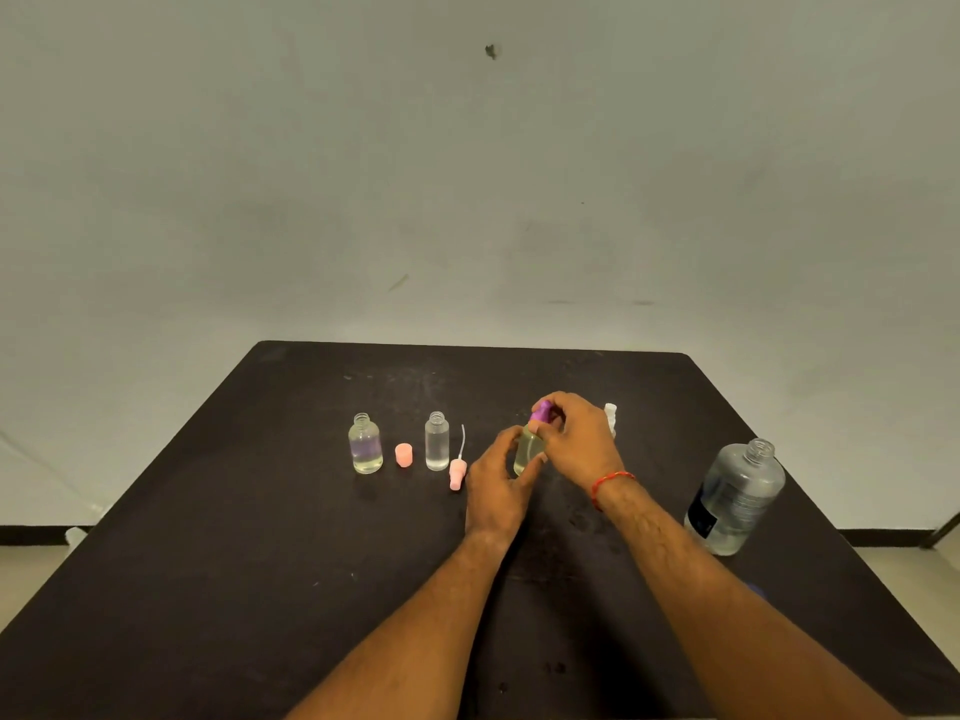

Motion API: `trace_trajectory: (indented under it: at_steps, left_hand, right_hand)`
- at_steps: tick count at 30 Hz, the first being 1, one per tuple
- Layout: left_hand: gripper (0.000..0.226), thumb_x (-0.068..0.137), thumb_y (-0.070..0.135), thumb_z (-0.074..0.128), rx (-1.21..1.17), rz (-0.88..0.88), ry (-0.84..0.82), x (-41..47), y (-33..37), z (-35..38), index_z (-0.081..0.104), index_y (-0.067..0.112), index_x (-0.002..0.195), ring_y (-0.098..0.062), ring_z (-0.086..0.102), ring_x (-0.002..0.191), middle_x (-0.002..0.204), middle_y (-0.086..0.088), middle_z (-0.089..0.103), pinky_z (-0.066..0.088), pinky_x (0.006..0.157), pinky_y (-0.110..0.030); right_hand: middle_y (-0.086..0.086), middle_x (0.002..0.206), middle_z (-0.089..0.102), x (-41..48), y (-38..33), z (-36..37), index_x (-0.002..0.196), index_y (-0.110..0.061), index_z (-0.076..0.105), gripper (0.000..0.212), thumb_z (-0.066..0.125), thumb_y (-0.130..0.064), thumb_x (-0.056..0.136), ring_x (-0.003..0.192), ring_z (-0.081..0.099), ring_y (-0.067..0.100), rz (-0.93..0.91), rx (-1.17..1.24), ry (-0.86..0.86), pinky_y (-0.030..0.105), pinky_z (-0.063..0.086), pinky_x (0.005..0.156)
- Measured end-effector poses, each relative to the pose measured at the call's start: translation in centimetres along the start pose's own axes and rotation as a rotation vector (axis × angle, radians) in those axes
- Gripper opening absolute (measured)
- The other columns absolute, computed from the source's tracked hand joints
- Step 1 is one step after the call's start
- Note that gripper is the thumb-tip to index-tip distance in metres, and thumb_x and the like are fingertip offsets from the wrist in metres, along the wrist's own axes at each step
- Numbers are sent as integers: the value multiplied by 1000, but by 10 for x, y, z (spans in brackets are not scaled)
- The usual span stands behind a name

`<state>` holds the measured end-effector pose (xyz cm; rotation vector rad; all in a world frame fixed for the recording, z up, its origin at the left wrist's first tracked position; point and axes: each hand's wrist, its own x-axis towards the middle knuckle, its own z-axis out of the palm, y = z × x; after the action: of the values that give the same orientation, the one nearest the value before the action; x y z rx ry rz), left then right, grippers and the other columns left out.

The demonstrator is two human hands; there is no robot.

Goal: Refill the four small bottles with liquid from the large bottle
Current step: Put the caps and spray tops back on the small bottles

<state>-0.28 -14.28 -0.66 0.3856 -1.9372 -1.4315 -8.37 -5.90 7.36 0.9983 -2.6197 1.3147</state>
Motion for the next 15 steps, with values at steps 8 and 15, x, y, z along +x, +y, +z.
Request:
trace_trajectory:
  at_steps: [8, 15]
  left_hand:
    - [39, 92, 28, 73, 23, -14, -5, -1, 0, 0, 61, 36, 129, 4, 64, 105, 112, 22, 70, 54, 88, -18]
    - [30, 92, 25, 73, 23, 8, -4, -1, 1, 0, 65, 35, 119, 0, 66, 101, 105, 20, 72, 57, 86, -24]
  right_hand:
    - [-8, 80, 63, -2, 1, 1, 82, -25, 65, 14, 78, -31, 80, 76, 60, 9, -1, -50, 43, 20, 51, 69]
    - [-8, 80, 64, -1, 1, -3, 83, -21, 64, 9, 71, -15, 84, 77, 60, 9, -16, -47, -18, 17, 49, 69]
